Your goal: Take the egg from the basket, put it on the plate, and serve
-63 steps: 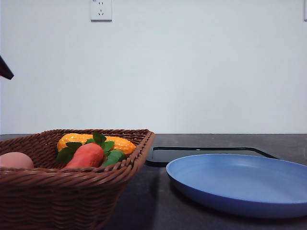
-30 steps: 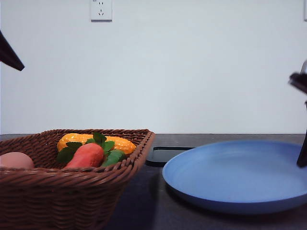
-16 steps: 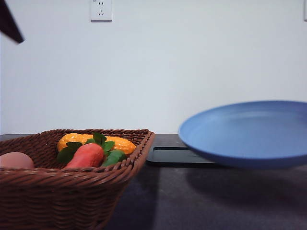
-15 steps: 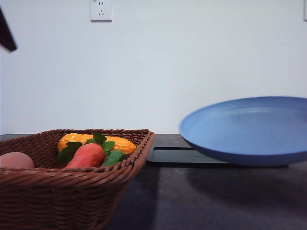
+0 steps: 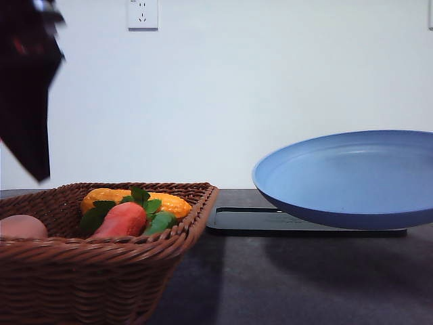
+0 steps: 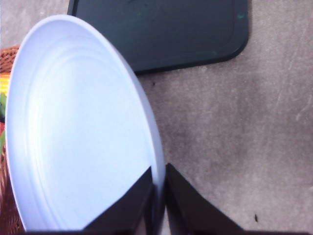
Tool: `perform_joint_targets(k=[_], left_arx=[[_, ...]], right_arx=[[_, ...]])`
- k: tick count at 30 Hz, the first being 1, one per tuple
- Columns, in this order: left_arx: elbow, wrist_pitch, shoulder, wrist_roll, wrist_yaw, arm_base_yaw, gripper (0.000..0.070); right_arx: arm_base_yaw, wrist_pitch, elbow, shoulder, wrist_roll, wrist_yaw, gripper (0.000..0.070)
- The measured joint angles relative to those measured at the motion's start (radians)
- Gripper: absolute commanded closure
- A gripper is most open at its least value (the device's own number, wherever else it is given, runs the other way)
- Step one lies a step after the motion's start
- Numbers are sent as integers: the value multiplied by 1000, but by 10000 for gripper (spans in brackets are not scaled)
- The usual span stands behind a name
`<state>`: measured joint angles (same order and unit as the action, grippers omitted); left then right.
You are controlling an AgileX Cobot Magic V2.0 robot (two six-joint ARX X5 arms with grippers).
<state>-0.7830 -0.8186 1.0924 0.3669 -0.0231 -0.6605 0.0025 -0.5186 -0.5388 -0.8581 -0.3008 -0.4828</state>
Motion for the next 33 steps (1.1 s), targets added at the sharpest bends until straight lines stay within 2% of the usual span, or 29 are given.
perform_joint_targets(k=[9, 19, 25, 28, 33], left_arx=[[0, 52, 161, 3, 2, 0, 275], [0, 105, 210, 6, 1, -1, 276], [-2, 111, 236, -28, 0, -2, 279], [-2, 111, 242, -51, 0, -2, 306], [-2, 108, 243, -75, 2, -2, 405]], right_arx=[[0, 0, 0, 0, 0, 0, 700], [0, 0, 0, 0, 0, 0, 700], [0, 3, 0, 0, 0, 0, 700], [0, 3, 0, 0, 0, 0, 700], [0, 3, 0, 0, 0, 0, 700]])
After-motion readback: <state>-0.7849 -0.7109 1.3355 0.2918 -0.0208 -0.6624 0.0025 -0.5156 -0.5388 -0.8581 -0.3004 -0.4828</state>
